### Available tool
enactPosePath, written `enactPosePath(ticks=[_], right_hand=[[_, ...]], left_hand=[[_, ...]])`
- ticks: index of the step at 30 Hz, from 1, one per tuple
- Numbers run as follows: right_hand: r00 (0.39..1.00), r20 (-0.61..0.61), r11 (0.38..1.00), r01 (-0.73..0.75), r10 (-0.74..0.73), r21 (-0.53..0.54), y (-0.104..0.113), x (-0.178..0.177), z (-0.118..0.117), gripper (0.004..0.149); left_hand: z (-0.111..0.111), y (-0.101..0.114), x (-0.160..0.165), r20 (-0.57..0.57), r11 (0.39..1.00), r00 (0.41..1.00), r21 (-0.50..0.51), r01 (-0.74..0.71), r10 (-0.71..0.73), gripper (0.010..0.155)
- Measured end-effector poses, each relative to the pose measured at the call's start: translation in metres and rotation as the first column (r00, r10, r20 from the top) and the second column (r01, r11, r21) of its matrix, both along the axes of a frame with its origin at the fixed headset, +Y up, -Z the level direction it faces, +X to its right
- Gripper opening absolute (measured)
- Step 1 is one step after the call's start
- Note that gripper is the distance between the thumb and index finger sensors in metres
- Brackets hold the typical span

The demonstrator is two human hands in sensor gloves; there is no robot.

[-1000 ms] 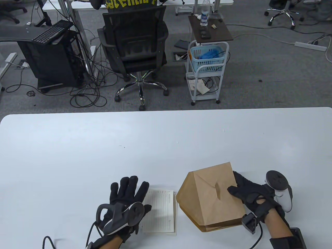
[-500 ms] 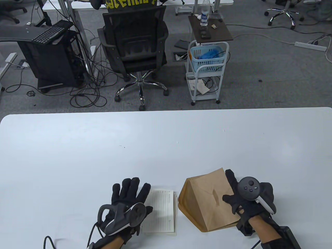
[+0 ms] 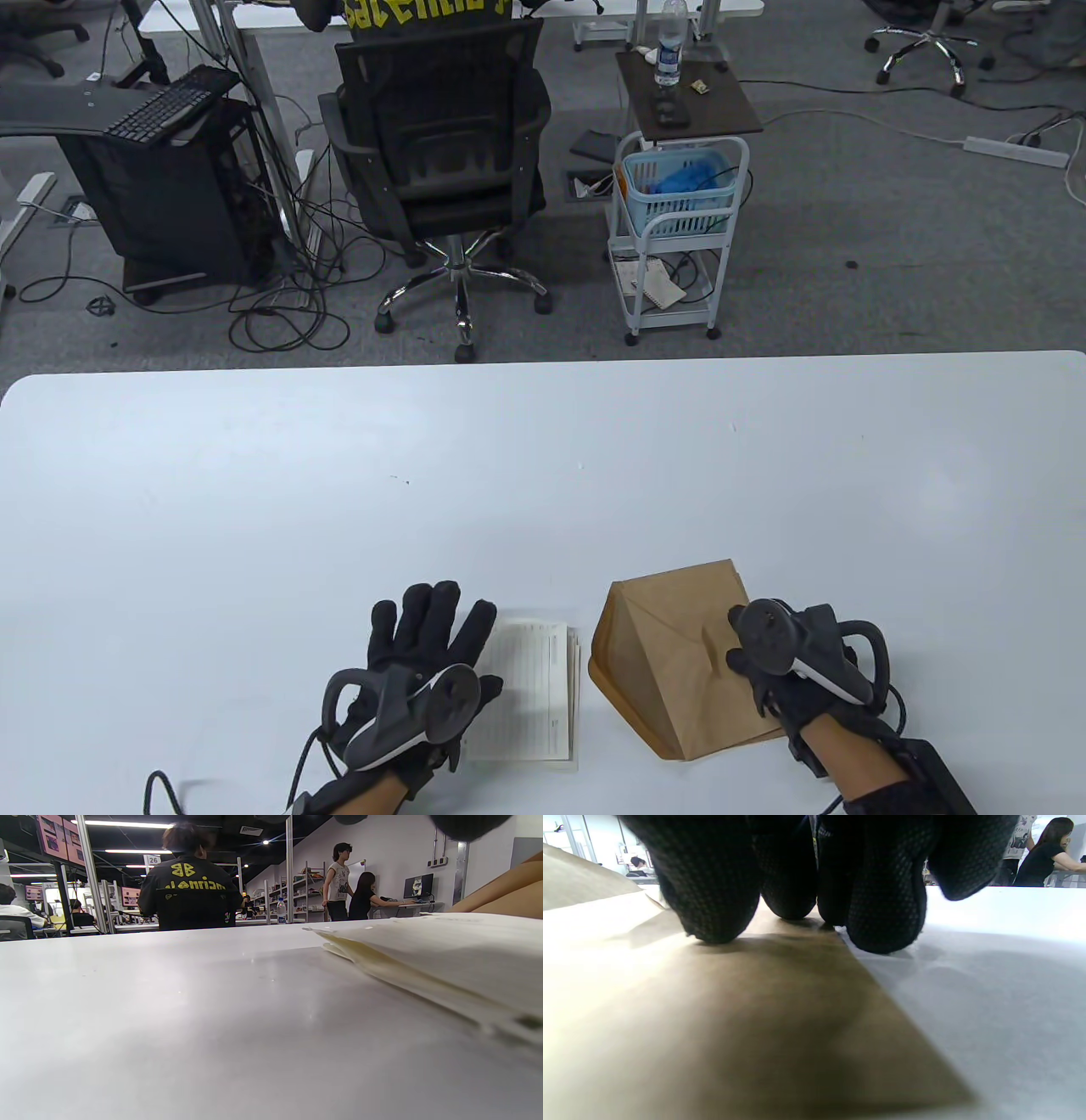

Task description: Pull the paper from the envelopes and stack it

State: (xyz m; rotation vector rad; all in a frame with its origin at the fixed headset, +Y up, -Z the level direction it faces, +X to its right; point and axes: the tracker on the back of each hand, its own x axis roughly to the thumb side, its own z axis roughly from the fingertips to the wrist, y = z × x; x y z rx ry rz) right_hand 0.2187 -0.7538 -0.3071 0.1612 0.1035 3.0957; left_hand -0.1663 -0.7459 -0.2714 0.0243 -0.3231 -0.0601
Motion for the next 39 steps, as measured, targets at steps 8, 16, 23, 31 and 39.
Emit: enactPosePath(ticks=[8,16,23,31,39], right_hand=[[0.995,-0.058,0.995,0.082,-0.079,0.055,0.039,-0.001,0.004,0.059],[0.973,-0.22,0.967,0.121,-0.07,0.225,0.059,-0.017,0.028,0.077],[0.968,-0.246,0.976,0.098,-0.049,0.194,0.043,-0.02,0.034,0.086],[0.973,-0.229,0.984,0.079,-0.041,0.161,0.035,-0.015,0.033,0.087],[0.972,-0.231,0.986,0.073,-0.037,0.152,0.034,-0.015,0.034,0.087]], left_hand=[[-0.001,0.0,-0.001,0.001,1.0,1.0,0.001,-0.012,0.012,0.076],[-0.001,0.003,-0.005,-0.004,1.0,1.0,0.02,-0.021,0.021,0.076],[-0.003,0.002,-0.008,-0.009,1.0,1.0,0.018,-0.016,0.016,0.076],[-0.004,0.002,-0.008,-0.008,1.0,1.0,0.021,-0.004,0.004,0.076],[-0.004,0.006,-0.011,-0.012,0.999,1.0,0.035,-0.015,0.016,0.076]])
